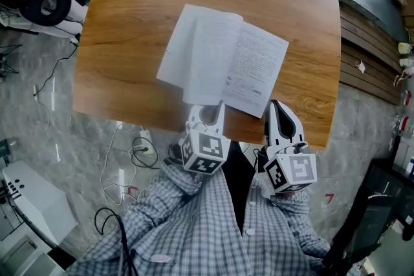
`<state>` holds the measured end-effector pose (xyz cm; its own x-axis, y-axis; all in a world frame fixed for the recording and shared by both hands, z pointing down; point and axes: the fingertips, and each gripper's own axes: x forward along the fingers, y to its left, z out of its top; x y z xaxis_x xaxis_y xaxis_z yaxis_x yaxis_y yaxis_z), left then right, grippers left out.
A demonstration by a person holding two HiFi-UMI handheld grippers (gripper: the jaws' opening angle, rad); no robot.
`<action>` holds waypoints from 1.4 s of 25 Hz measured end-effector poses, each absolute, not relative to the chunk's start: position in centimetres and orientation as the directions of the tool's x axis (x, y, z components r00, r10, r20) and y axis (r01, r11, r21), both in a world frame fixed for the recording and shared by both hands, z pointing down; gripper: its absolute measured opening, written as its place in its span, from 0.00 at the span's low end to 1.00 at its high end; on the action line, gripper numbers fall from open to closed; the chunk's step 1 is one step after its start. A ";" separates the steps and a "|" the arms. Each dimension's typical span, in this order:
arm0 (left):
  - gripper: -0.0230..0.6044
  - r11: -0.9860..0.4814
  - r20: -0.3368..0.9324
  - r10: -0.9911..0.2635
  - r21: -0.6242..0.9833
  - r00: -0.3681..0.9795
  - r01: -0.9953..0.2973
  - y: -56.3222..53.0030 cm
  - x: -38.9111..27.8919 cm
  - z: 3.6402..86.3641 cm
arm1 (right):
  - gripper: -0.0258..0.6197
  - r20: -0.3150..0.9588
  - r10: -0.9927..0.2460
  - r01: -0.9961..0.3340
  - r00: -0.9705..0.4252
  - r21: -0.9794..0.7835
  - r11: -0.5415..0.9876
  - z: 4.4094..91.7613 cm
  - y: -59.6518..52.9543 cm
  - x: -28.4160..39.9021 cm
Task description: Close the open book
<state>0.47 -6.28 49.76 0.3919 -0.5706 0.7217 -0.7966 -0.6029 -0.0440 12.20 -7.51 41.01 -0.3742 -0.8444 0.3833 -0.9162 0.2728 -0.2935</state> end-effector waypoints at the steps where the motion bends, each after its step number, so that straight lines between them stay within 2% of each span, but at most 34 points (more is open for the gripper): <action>1: 0.09 -0.635 0.733 -0.563 -0.089 0.381 -0.767 -6.1 0.8 50.0 | 0.07 0.384 -0.845 -0.917 -0.372 -0.294 0.270 41.0 -7.5 12.3; 6: 0.10 -0.760 0.787 -0.526 -0.265 0.322 -0.593 -5.6 2.2 51.3 | 0.07 0.387 -0.848 -0.920 -0.363 -0.294 0.259 41.2 -7.3 12.9; 10: 0.10 -0.771 0.802 -0.486 -0.207 0.346 -0.603 -5.2 2.8 52.0 | 0.07 0.387 -0.851 -0.922 -0.356 -0.294 0.251 41.2 -7.2 13.2; 13: 0.13 -0.778 0.818 -0.441 -0.142 0.370 -0.613 -4.6 3.2 52.7 | 0.07 0.386 -0.853 -0.922 -0.352 -0.299 0.246 41.2 -7.2 13.4; 16: 0.11 -0.738 0.803 -0.431 -0.051 0.411 -0.673 -4.4 3.0 52.5 | 0.07 0.383 -0.854 -0.922 -0.352 -0.300 0.246 41.1 -7.3 13.5; 19: 0.11 -0.611 0.755 -0.412 0.186 0.510 -0.769 -4.1 2.1 51.5 | 0.07 0.381 -0.854 -0.921 -0.355 -0.301 0.248 41.0 -7.4 13.4; 21: 0.11 -0.436 0.692 -0.422 0.412 0.586 -0.800 -4.0 0.8 51.1 | 0.07 0.379 -0.853 -0.919 -0.359 -0.305 0.251 40.9 -7.5 13.2; 24: 0.11 -0.121 0.604 -0.503 0.659 0.618 -0.742 -4.4 -2.3 51.0 | 0.07 0.375 -0.852 -0.916 -0.366 -0.309 0.258 40.7 -7.7 12.8; 26: 0.11 0.048 0.568 -0.567 0.746 0.597 -0.664 -4.8 -4.5 51.3 | 0.07 0.374 -0.850 -0.913 -0.372 -0.311 0.263 40.7 -7.8 12.5; 29: 0.11 0.213 0.518 -0.628 0.832 0.581 -0.512 -5.5 -6.5 51.7 | 0.07 0.377 -0.848 -0.914 -0.372 -0.306 0.265 40.6 -7.9 12.3; 32: 0.18 0.278 0.469 -0.677 0.876 0.566 -0.394 -6.4 -7.5 51.8 | 0.07 0.382 -0.849 -0.917 -0.365 -0.305 0.256 40.5 -7.9 12.3; 35: 0.21 0.296 0.464 -0.689 0.882 0.557 -0.367 -7.3 -7.7 52.1 | 0.07 0.388 -0.850 -0.919 -0.356 -0.308 0.244 40.6 -7.8 12.6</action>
